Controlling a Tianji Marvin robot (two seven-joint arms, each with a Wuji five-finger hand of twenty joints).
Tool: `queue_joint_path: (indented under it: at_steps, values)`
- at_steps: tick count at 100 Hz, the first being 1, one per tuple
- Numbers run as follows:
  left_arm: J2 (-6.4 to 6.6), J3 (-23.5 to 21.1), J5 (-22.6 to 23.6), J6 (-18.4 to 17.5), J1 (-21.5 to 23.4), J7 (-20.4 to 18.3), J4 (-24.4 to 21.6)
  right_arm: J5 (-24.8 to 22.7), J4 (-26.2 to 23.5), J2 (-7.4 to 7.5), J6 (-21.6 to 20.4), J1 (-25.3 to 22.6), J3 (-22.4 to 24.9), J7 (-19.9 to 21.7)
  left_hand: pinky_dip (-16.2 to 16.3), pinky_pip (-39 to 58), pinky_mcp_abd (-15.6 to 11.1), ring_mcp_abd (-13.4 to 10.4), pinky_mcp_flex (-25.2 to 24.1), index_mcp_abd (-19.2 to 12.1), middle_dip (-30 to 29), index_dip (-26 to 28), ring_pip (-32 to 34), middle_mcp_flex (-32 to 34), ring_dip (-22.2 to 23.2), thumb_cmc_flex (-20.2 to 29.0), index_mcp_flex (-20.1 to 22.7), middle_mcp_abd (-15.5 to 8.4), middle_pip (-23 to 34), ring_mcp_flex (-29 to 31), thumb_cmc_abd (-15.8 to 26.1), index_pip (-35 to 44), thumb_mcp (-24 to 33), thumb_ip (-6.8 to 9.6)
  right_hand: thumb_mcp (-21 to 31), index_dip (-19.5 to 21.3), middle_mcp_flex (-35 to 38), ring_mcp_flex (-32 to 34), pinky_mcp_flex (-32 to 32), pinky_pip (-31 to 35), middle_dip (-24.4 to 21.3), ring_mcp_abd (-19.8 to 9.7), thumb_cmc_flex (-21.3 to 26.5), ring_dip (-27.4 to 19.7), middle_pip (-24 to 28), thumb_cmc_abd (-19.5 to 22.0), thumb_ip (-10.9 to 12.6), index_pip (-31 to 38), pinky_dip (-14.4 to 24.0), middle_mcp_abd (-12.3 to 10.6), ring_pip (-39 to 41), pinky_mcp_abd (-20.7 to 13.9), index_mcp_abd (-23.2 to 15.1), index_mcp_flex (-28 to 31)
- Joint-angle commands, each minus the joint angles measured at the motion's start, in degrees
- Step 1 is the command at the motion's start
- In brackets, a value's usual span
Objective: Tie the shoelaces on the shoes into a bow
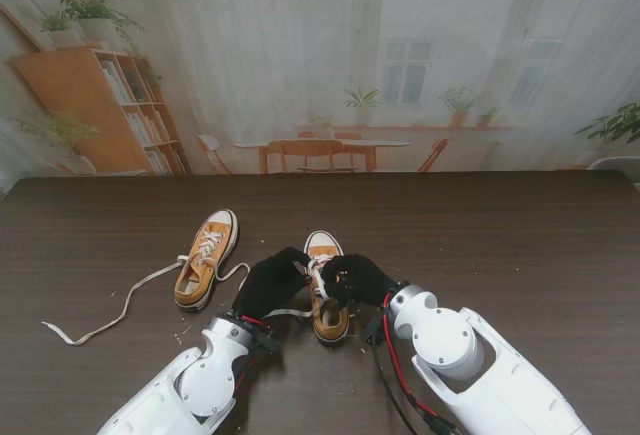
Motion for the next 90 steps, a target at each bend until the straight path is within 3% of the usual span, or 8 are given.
queue_joint_path:
  at_steps: [1,13,33,57,90]
  values:
    - [-0.31,0.25,0.4,-0.52,-0.09,-0.59,0.19,0.1,-0.23,0.03,0.16,-0.03,-0.03,0.94,0.61,-0.04,2.75,-0.39,-0.38,-5.38,0.64,-3.22,-0.27,1.34,1.39,0.75,1.53,-0.3,-1.41,0.03,-2.3,-2.56,-1.39,1.21,-0.54,1.88,-1.58,-0.67,0.07,0.48,-0.03,-0.06,1.49,1.14,-0.26,0.98,-0.42,0.46,0.49,-0.78,-0.24,-0.19,-5.59,-0.85]
    - [-0.43,0.48,0.84,-0.66,-0.32,-0.05,0.45,0.03,-0.29,0.09,0.14,-0.04,-0.03,1.14,0.74,0.14,3.0,-0.17,-0.06,-3.15,0.58,-5.86,-0.24,2.28,1.33,-1.98,4.3,-0.05,-2.1,0.54,-2.07,-12.33,1.57,0.86,-0.59,1.88,-1.54,-0.66,0.12,0.56,-0.07,0.04,1.55,1.19,-0.28,0.99,-0.41,0.44,0.55,-0.75,-0.19,-0.2,-5.59,-0.9]
    - [-0.65,0.66,0.6,-1.61,-0.63,0.19,0.94,-0.18,-0.39,0.2,-0.05,-0.12,0.0,1.36,0.75,0.08,2.99,-0.21,-0.14,-3.7,0.56,-8.4,-0.18,2.87,1.37,-5.06,6.65,0.31,-2.38,0.6,-0.94,-22.69,5.17,1.55,-0.61,1.82,-1.33,-0.45,0.34,0.7,-0.08,-0.04,1.51,1.26,-0.28,0.99,-0.4,0.43,0.62,-0.69,-0.06,-0.24,-5.58,-0.85]
    - [-0.84,1.34,0.22,-2.45,-1.13,0.07,1.19,-0.23,-0.53,0.28,-0.22,-0.27,-0.08,1.55,0.74,0.09,2.91,-0.39,-0.15,-6.56,0.6,-6.65,-0.15,3.69,1.42,-4.17,9.4,0.37,-2.44,0.76,-3.52,-20.82,4.54,0.57,-0.55,1.77,-1.19,-0.34,0.52,0.88,-0.06,0.01,1.53,1.32,-0.3,0.92,-0.39,0.44,0.67,-0.59,0.06,-0.31,-5.56,-0.81]
    - [-1.32,2.69,0.96,-2.58,-2.06,1.3,1.7,-0.6,-0.97,0.46,-0.65,-0.48,0.12,1.81,0.84,0.53,3.05,-0.25,0.51,-7.43,0.24,-6.99,0.07,4.83,1.35,-2.49,11.64,0.98,-2.85,1.72,-5.78,-16.27,2.2,0.56,-0.59,1.73,-1.09,-0.25,0.69,1.08,-0.01,-0.05,1.52,1.39,-0.31,0.95,-0.4,0.44,0.69,-0.62,0.2,-0.41,-5.59,-0.8]
